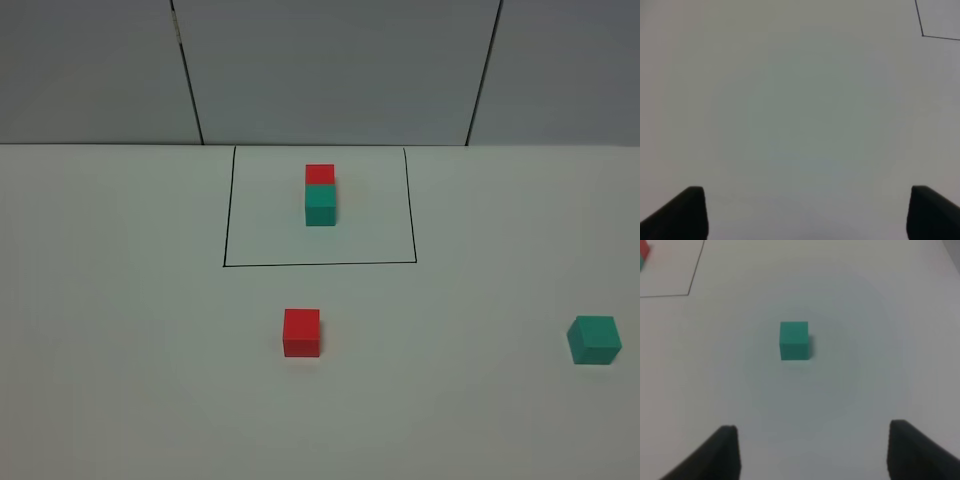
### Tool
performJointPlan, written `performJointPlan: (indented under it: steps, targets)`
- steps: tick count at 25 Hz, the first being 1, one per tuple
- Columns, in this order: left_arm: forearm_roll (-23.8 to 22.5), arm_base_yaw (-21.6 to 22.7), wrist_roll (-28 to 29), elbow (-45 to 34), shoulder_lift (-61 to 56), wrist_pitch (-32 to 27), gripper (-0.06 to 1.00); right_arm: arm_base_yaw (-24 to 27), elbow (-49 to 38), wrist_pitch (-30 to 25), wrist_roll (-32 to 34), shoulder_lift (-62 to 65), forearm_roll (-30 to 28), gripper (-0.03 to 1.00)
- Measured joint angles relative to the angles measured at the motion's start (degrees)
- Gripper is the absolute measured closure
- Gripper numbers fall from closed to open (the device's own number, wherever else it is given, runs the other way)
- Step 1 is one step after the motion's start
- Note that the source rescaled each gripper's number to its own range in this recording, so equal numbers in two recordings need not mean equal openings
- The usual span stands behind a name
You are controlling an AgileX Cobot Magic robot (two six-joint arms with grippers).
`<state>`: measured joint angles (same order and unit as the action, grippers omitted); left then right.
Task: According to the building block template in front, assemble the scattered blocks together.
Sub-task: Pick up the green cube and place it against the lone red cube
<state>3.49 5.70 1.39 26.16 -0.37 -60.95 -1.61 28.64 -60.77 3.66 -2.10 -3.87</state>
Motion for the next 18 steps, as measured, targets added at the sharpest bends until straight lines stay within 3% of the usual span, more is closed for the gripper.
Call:
performJointPlan:
  steps: [12, 18]
  targets:
    - [-0.2, -6.8, 0.1, 0.0, 0.0, 0.0, 0.14, 0.0, 0.0, 0.0, 0.0, 0.0, 0.0, 0.38]
    - [-0.5, -7.6, 0.2, 0.0, 0.0, 0.0, 0.14, 0.0, 0.0, 0.0, 0.0, 0.0, 0.0, 0.38]
